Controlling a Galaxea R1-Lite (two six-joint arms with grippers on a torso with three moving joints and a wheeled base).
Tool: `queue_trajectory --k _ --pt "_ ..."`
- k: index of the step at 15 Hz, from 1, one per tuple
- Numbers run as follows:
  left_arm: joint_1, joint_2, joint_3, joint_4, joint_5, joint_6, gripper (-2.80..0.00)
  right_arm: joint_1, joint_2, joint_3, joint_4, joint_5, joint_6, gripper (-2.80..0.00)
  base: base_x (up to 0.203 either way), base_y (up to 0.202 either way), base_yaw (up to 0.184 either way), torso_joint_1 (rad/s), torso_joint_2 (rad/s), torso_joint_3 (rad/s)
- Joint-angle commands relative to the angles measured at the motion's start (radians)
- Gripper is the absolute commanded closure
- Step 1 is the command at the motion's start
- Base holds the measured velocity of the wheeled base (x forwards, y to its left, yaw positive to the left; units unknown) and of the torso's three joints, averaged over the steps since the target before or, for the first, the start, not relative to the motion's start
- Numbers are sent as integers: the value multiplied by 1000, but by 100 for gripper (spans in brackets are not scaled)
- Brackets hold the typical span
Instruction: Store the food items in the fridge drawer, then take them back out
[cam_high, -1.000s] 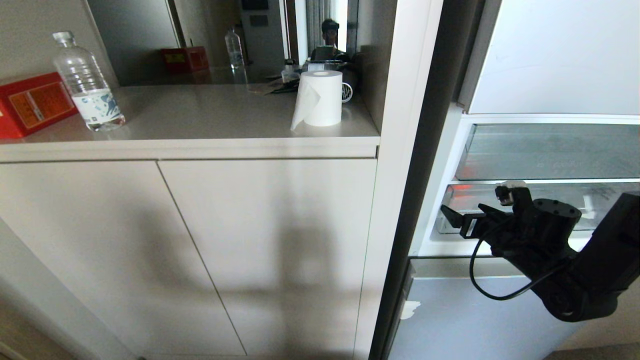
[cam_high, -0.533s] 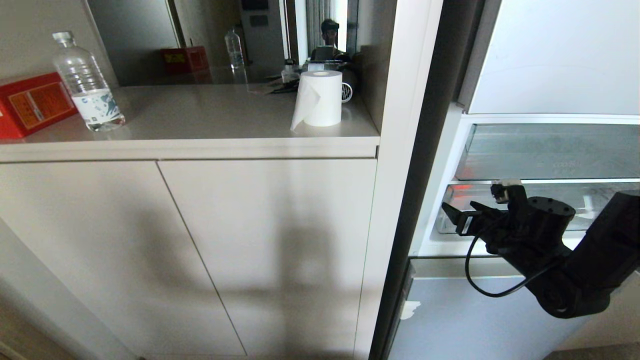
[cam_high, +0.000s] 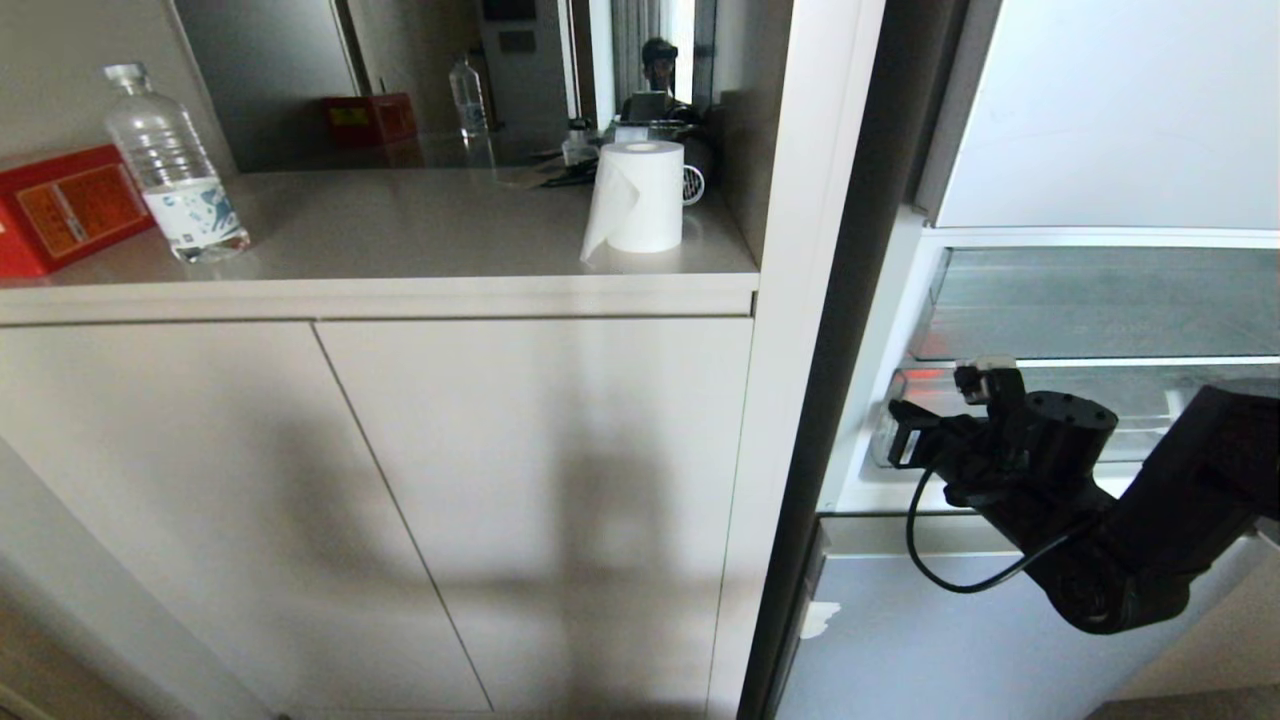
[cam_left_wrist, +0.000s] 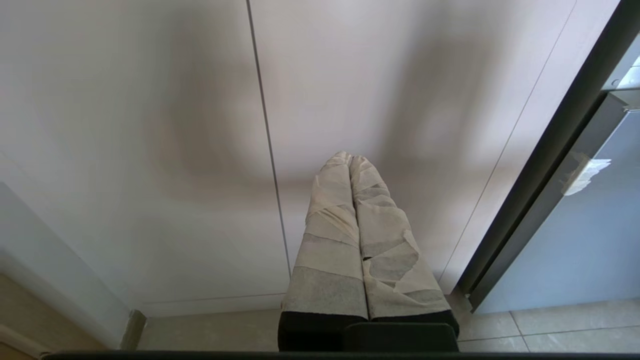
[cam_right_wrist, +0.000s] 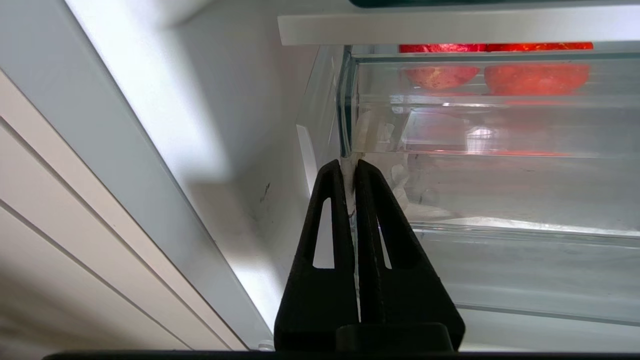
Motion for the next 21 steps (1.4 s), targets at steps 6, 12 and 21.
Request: queue_trajectory --k 6,12,21 --pt "-1 1 0 0 0 0 0 7 -74 126 -18 3 2 0 0 0 0 0 0 0" --pt "0 1 0 0 0 0 0 35 -235 382 -88 1 6 0 0 0 0 0 0 0" --pt "1 1 0 0 0 0 0 78 -356 581 -92 -14 11 -280 0 0 0 0 0 0"
